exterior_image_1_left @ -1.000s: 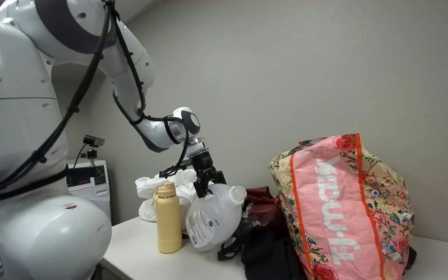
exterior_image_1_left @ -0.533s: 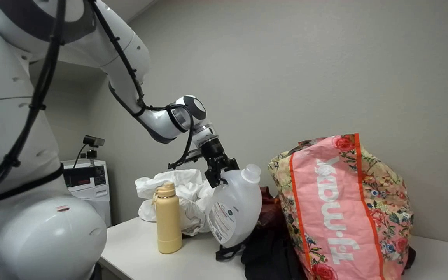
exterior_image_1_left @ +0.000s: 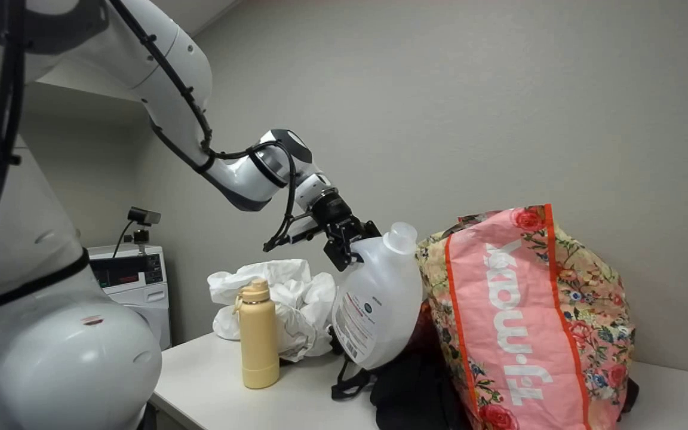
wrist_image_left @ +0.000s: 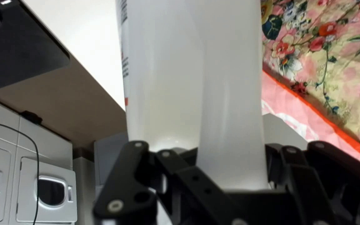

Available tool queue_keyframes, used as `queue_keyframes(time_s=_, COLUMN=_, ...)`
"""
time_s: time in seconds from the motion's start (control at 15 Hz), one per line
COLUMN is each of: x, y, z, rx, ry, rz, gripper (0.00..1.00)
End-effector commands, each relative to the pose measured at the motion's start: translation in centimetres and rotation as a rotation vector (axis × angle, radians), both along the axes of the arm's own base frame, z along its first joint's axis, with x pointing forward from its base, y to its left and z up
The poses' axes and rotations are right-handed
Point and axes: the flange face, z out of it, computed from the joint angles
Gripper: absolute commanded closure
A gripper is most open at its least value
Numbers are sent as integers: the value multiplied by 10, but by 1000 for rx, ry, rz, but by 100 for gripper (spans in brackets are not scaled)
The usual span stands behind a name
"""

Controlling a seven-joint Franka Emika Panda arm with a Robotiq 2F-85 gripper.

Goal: Move the jug to the right near the laundry

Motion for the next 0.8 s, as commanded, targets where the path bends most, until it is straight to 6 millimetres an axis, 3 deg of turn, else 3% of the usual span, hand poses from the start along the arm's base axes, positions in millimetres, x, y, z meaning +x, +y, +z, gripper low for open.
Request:
queue_keyframes(time_s=0.0, x=-11, y=-11, z=9, rx=-112, ry=-32, rz=-32, gripper=98)
queue_keyframes(time_s=0.33, x=-16, y=-10, z=-6, rx=-222, ry=-30, rz=-10, gripper=98)
queue_keyframes(time_s=0.6, x=-22, y=15, z=-15, rx=-228, ry=-22, rz=57, gripper=99)
queue_keyframes(time_s=0.67, x=-14, y=2, z=-28, rx=-191, ry=10, rz=39, gripper=98)
queue_keyframes(time_s=0.73, x=-16, y=9, z=-30, rx=-193, ry=13, rz=54, gripper=98)
